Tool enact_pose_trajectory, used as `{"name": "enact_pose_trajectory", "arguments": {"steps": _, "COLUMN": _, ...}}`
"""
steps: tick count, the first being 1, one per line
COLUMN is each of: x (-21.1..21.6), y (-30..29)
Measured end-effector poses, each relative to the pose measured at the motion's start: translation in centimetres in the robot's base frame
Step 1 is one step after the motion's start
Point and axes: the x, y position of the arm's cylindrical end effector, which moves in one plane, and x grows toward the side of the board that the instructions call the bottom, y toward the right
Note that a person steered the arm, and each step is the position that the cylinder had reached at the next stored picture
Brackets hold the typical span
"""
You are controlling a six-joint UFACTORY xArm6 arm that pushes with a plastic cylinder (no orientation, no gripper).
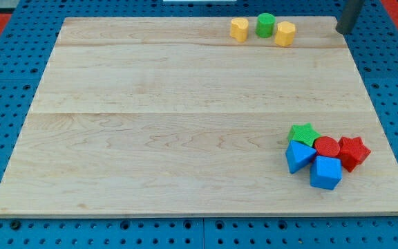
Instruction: Push the green circle to the left side of the green star
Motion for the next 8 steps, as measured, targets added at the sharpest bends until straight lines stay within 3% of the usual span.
{"name": "enact_pose_trajectory", "arguments": {"steps": 2, "x": -1.0, "y": -1.2}}
{"name": "enact_pose_trajectory", "arguments": {"steps": 5, "x": -3.8, "y": -15.1}}
{"name": "enact_pose_trajectory", "arguments": {"steps": 8, "x": -3.8, "y": -15.4}}
